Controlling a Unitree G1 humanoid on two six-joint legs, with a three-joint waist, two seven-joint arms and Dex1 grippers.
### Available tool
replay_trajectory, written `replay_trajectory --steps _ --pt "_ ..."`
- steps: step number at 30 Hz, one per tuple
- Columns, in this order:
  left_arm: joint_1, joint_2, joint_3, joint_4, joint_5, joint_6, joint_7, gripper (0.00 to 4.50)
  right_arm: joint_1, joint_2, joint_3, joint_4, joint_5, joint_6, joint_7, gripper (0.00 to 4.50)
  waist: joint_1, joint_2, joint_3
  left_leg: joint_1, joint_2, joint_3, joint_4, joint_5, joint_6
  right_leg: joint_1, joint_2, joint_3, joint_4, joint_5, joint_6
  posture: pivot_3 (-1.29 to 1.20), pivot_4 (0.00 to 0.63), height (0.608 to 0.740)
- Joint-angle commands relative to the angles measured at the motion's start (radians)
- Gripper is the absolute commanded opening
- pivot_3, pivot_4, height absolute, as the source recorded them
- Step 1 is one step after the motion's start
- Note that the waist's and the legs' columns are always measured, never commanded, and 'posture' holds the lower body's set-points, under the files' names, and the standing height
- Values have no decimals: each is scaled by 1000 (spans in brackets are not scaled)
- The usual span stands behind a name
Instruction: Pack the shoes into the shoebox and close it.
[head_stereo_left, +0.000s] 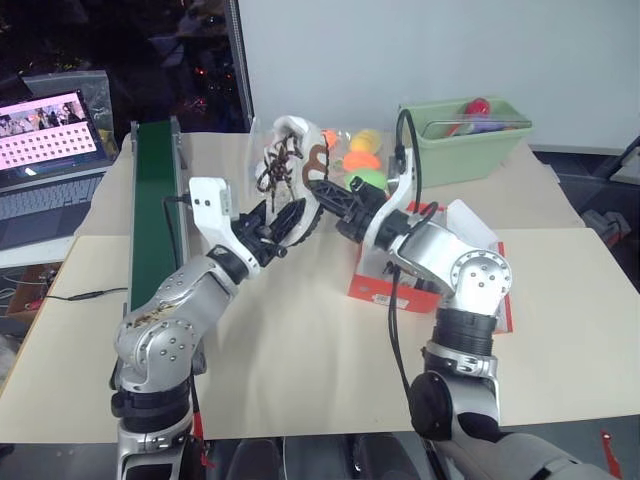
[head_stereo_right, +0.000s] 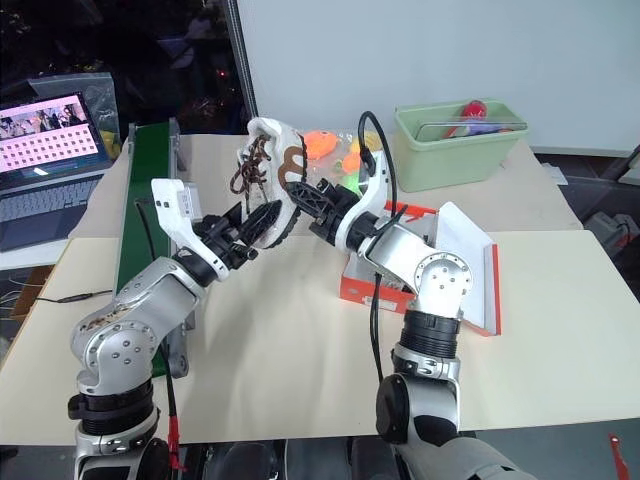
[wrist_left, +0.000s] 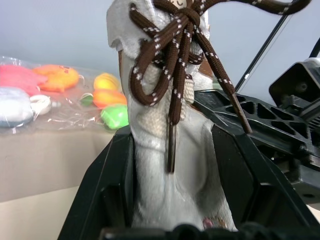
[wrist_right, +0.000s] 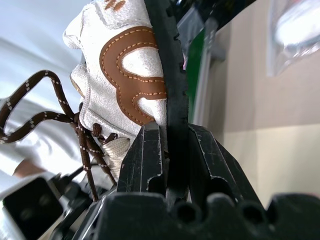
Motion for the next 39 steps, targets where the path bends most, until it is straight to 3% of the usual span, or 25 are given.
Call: replay_trajectory --steps 1,7,13,16,21,25,39 --pt "10 8 -39 -33 -27 7 -56 2424 -44 -49 -5 -4 -87 -143 24 253 3 0 0 0 0 0 0 0 0 0 0 0 0 0 0 0 150 729" --pt "56 59 -52 -63 -34 11 -129 2424 -78 -133 -23 73 -157 -221 47 253 -1 0 0 -1 0 0 0 0 0 0 0 0 -1 0 0 0 150 729" --pt "222 359 -168 -108 213 -199 -439 2424 -124 -321 -20 106 -166 -34 0 253 -8 3 2 0 1 1 -2 0 0 -2 1 1 0 -1 -1 0 150 729" --pt "251 428 -166 -79 255 -279 -540 2424 -176 -410 -58 151 -117 141 -59 253 -1 5 3 0 0 2 -2 0 0 -3 0 2 0 -1 -2 0 150 729" --pt "231 419 -184 -32 286 -326 -601 2424 -279 -471 -124 260 -138 348 -165 253 0 5 3 0 0 3 -2 0 0 -2 1 2 -1 -1 -2 0 150 729" --pt "220 392 -209 -22 316 -342 -611 2424 -326 -450 -194 313 -192 448 -258 253 1 5 3 -2 1 2 -2 0 0 -2 1 2 -3 -1 -2 0 150 729" --pt "228 364 -208 -32 349 -348 -624 2424 -225 -327 -288 285 -407 489 -264 253 -1 5 3 -2 1 2 -2 0 0 -3 0 2 -1 -1 -1 0 150 729"
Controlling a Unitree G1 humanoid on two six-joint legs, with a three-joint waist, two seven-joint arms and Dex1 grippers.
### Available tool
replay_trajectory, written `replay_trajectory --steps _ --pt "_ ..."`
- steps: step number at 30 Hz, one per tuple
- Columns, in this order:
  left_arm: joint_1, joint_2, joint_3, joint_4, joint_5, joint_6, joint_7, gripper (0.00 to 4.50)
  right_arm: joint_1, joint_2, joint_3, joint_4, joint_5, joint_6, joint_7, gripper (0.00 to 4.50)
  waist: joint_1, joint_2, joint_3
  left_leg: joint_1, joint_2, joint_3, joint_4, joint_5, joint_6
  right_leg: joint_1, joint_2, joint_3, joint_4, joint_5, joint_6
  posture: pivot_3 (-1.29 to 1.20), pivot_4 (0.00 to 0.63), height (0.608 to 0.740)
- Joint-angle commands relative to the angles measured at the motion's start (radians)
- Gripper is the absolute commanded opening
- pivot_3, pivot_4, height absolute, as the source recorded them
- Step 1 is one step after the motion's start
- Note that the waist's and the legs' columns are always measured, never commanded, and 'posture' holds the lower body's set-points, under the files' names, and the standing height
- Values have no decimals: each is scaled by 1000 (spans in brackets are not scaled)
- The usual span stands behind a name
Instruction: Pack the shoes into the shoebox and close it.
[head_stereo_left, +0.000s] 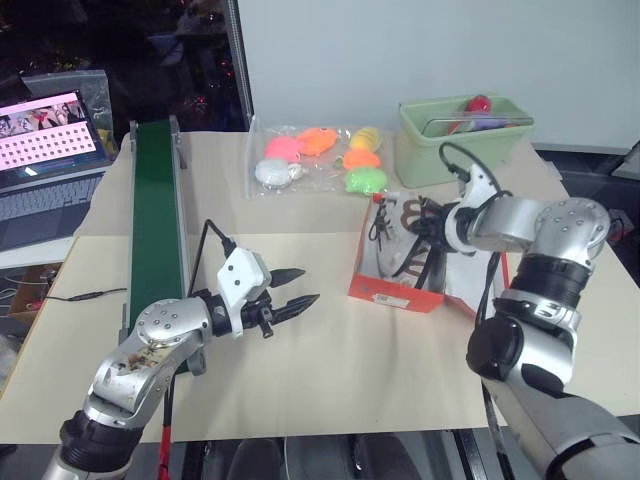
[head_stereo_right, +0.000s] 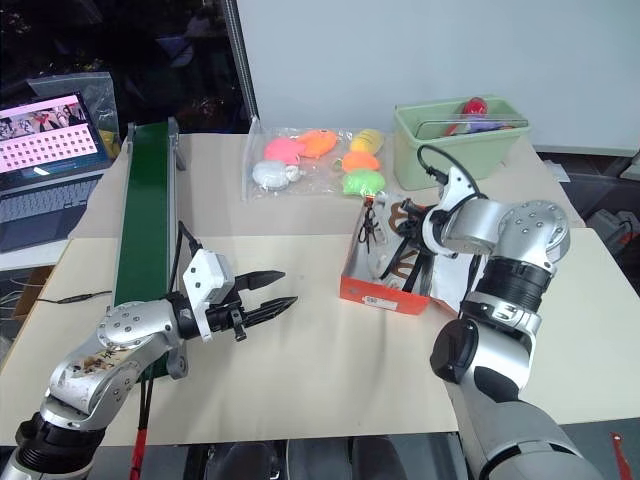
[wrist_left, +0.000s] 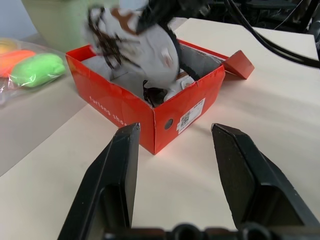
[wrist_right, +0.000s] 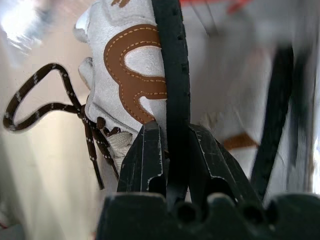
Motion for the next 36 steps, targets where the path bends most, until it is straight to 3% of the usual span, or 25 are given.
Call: replay_trajectory --steps 1,8,18,30,36 --pt "5 0 20 -31 5 -20 -5 2424 -6 4 -20 -36 -36 -12 35 253 0 0 0 0 0 0 0 0 0 0 0 0 0 0 0 0 150 729" --pt "21 1 27 -48 8 -15 6 2424 16 -10 67 1 -126 -35 133 253 0 0 0 1 0 0 0 0 0 0 0 0 0 0 0 0 150 729" --pt "11 -6 26 -42 11 -14 17 2424 -113 32 181 123 -226 -70 253 253 -4 0 0 1 0 0 0 0 0 0 0 0 1 0 0 0 150 729" --pt "-13 -15 32 -48 8 2 37 2424 60 53 374 189 -353 -199 399 253 -2 -1 -2 7 0 0 0 0 0 6 0 0 1 0 0 0 150 729" --pt "-19 -11 37 -49 6 6 41 2424 125 -27 556 168 -414 -255 526 253 1 0 -6 13 0 0 0 0 0 11 0 0 1 0 0 0 150 729"
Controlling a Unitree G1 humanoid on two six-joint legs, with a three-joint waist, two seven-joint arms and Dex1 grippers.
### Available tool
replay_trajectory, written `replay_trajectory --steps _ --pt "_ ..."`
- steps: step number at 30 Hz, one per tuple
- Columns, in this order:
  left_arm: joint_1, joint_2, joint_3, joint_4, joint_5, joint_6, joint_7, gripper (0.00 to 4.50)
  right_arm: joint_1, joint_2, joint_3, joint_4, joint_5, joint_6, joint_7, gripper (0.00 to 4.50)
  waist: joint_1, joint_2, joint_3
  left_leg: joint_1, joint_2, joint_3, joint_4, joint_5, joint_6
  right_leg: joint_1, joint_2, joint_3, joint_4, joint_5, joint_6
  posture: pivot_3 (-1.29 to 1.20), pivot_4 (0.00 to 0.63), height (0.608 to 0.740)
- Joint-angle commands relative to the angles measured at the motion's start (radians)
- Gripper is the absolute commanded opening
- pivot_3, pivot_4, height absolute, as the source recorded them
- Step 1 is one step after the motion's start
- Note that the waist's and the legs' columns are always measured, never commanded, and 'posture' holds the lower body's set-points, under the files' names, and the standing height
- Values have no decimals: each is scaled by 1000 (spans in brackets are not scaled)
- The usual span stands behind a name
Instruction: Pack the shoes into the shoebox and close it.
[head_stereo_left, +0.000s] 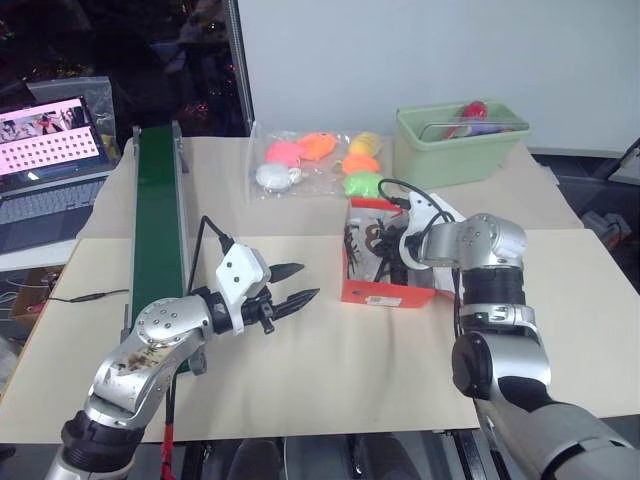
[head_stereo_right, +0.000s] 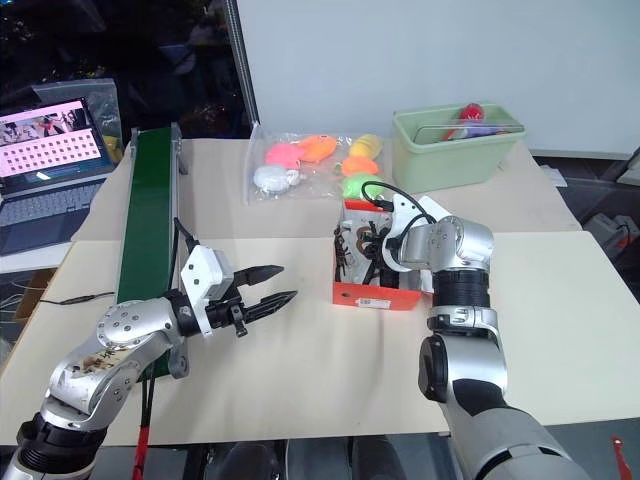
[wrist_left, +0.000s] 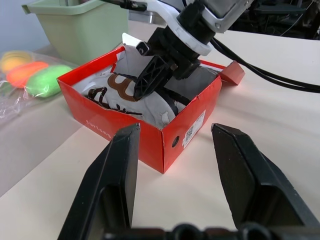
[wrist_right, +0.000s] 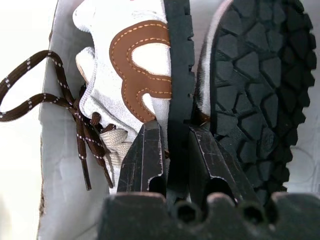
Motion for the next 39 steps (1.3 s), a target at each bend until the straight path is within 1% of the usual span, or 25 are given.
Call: replay_trajectory --steps 1,6,10,11,13,15,18,21,24,26,28,30,31,32,33,34,38,39 --pt "-16 3 27 -32 1 1 6 2424 73 -51 136 8 -77 -7 62 253 2 0 -1 1 0 0 0 0 0 1 0 0 0 0 0 0 150 729" --pt "-19 0 28 -32 1 4 10 2424 104 -93 301 -56 -104 -41 180 253 3 0 -1 5 0 0 0 0 0 6 0 0 -2 0 0 0 150 729" --pt "-17 -2 28 -35 0 7 12 2424 126 -103 392 -102 -111 -31 261 253 2 -1 -2 5 0 0 0 0 0 6 0 0 -2 0 1 0 150 729" --pt "-17 -2 27 -36 1 8 13 2424 137 -115 429 -121 -119 -41 287 253 1 -1 -2 5 0 0 0 0 0 6 0 0 -2 0 1 0 150 729" --pt "-24 -1 33 -33 -2 10 14 2424 176 -175 542 -174 -162 -96 361 253 2 -1 -2 5 0 0 -1 0 0 6 0 0 -2 0 1 0 150 729" --pt "-26 -1 36 -30 -3 10 15 2424 188 -215 597 -179 -201 -152 408 253 5 -1 -3 5 0 -1 -1 0 0 6 0 -1 -3 -1 1 0 150 729" --pt "-26 -6 37 -31 -4 14 17 2424 174 -219 597 -155 -227 -190 437 253 6 -2 -4 7 0 -1 -1 -1 0 9 0 -1 -4 -1 1 0 150 729" --pt "-29 -9 34 -28 -1 15 18 2424 159 -185 560 -147 -224 -176 444 253 6 -2 -4 11 0 -1 -1 -1 0 13 0 -1 -4 -1 1 0 150 729" --pt "-34 -12 34 -23 0 16 17 2424 122 -89 396 -98 -170 -90 394 253 2 -5 -6 12 1 -1 -1 -1 0 13 0 -1 -3 -2 1 0 150 729" --pt "-35 -12 35 -21 1 16 16 2424 94 -55 323 -73 -160 -57 378 253 -4 -6 -7 12 1 -1 -1 -1 0 13 0 -1 -3 -2 1 0 150 729" --pt "-36 -12 35 -19 2 15 14 2424 78 -44 290 -61 -168 -43 366 253 -6 -6 -7 12 1 0 -1 -1 0 13 0 0 -3 -1 1 0 150 729" --pt "-38 -12 34 -21 2 17 15 2461 72 -34 258 -58 -168 -26 357 1215 -5 -6 -7 12 1 0 -2 -1 0 12 0 -1 -3 -2 1 0 150 729" --pt "-38 -13 33 -23 1 19 15 2461 71 -29 242 -60 -165 -18 356 1542 -5 -6 -7 12 1 0 -2 -1 1 12 0 -1 -3 -2 0 0 150 729" --pt "-38 -13 32 -25 1 20 16 2461 71 -25 233 -65 -163 -11 356 1732 -5 -6 -7 11 1 0 -3 -1 1 11 0 -1 -3 -2 0 0 150 729" --pt "-36 -12 31 -27 2 19 15 2461 70 -24 233 -73 -164 -6 355 2169 -4 -6 -7 11 1 0 -3 -1 1 11 0 -1 -3 -2 0 0 150 729" --pt "-35 -12 31 -28 1 19 15 2461 69 -22 235 -80 -168 -6 352 2397 -3 -6 -7 10 1 0 -3 -1 1 10 0 -1 -3 -2 0 0 150 729" --pt "-35 -13 32 -31 -2 21 16 2461 59 -18 233 -107 -165 12 357 3831 -2 -6 -6 6 1 0 -2 -1 1 6 0 -1 -2 -2 0 0 150 729" --pt "-33 -13 32 -32 0 20 15 2461 60 -20 234 -124 -164 14 358 4116 0 -6 -6 5 1 0 -2 -1 1 5 0 -1 -2 -2 0 0 150 729"
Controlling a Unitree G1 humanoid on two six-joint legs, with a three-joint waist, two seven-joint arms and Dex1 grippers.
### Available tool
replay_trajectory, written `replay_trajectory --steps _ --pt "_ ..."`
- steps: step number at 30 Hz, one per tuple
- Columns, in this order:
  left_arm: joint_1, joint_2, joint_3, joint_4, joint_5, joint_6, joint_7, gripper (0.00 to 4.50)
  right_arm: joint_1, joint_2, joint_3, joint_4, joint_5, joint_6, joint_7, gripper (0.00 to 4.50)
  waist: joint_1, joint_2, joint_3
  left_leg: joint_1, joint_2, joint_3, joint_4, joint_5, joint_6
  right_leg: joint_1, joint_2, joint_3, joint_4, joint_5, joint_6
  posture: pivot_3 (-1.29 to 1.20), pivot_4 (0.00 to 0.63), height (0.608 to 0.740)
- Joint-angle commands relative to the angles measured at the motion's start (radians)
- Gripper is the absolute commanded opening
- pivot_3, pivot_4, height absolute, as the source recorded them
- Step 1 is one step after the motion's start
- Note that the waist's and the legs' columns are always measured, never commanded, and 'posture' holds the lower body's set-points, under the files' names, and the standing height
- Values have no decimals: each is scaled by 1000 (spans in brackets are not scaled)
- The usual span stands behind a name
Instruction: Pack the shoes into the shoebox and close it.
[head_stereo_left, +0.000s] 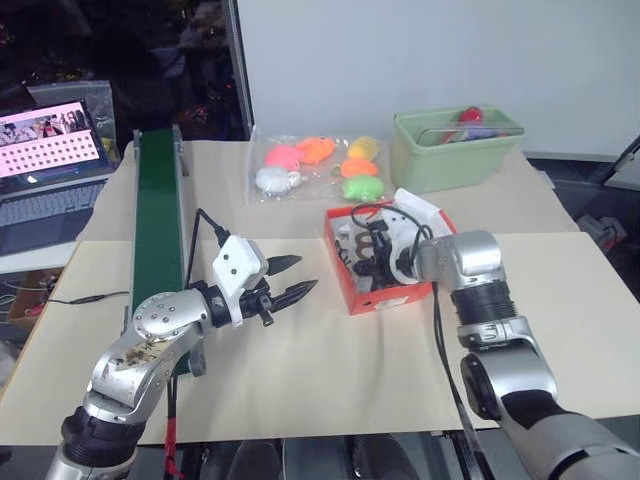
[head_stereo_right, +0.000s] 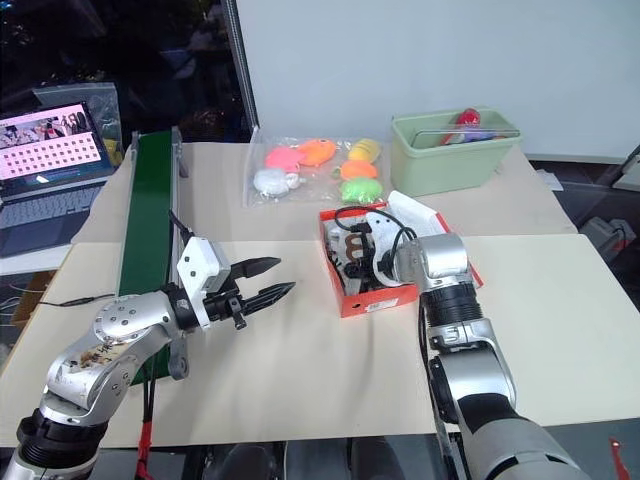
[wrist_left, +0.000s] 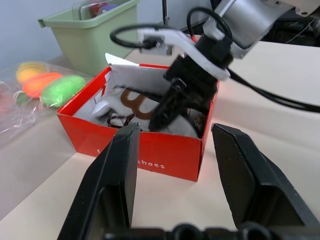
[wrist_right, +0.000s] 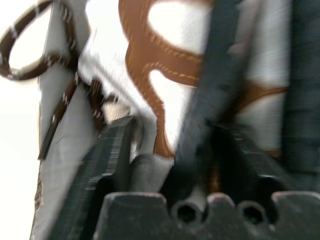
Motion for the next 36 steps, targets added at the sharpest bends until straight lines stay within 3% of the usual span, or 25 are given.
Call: replay_trajectory --steps 1,6,19,36 --pt "-8 0 13 -29 1 -5 1 2461 -8 -11 -23 -59 14 44 -2 4116 4 0 0 -1 0 0 0 0 0 -1 0 0 0 0 0 0 150 729" --pt "-16 0 10 -16 5 -13 -9 2461 -24 -26 -68 -93 13 70 -15 4116 4 0 0 -11 0 0 1 0 0 -11 0 0 3 0 0 0 150 729" --pt "-41 -6 3 14 13 -21 -28 2461 -28 -114 -49 -190 11 57 14 4116 3 1 1 -11 -1 0 1 0 0 -12 0 0 3 0 0 0 150 729" --pt "-52 -19 3 31 25 -29 -39 2461 -29 -81 -110 -281 34 103 -23 4116 1 1 1 -11 -1 0 1 0 0 -12 0 0 3 0 0 0 150 729"
